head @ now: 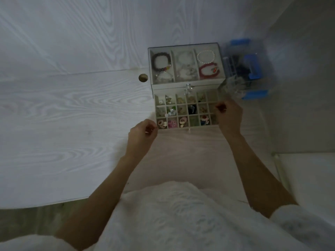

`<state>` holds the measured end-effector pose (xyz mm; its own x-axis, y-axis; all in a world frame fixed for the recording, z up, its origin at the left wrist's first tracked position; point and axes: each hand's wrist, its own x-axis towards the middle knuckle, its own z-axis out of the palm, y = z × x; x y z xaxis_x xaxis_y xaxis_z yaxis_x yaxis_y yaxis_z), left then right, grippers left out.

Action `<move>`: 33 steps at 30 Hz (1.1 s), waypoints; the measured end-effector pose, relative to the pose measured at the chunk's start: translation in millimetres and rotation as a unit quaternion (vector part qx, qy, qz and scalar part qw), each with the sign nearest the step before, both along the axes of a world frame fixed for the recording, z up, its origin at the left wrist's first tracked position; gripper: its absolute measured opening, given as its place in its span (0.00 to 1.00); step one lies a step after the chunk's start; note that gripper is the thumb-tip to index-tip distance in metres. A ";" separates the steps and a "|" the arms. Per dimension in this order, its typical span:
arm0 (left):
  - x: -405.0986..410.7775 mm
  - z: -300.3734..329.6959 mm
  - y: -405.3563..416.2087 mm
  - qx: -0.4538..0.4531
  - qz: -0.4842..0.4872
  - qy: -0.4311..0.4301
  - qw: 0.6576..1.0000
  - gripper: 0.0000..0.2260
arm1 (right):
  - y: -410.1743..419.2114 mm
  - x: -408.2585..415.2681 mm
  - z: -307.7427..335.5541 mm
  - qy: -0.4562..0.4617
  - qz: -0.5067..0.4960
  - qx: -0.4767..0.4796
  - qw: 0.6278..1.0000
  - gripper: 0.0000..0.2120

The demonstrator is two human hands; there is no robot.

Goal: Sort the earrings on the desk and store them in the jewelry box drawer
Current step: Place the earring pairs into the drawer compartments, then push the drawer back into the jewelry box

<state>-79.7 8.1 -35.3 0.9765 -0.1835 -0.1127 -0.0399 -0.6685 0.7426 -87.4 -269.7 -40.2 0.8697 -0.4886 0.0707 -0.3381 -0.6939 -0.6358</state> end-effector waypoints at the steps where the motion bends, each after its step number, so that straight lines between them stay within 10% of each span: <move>1: 4.5 3.7 -12.4 -0.005 -0.014 -0.006 1.000 0.02 | -4.1 5.3 -5.1 0.011 0.004 -0.012 1.000 0.01; 13: 63.2 6.4 -167.2 0.072 -0.257 -0.167 0.949 0.04 | -18.9 -22.4 -32.1 0.060 0.063 -0.054 0.995 0.13; 22: 89.6 -22.9 -203.4 0.195 -0.246 -0.170 0.934 0.06 | -15.4 -37.9 -30.0 0.081 0.056 0.039 0.994 0.22; 33: 54.9 2.4 -148.7 0.070 -0.334 -0.295 0.893 0.10 | -9.5 -47.5 -22.8 0.102 0.066 0.041 0.992 0.24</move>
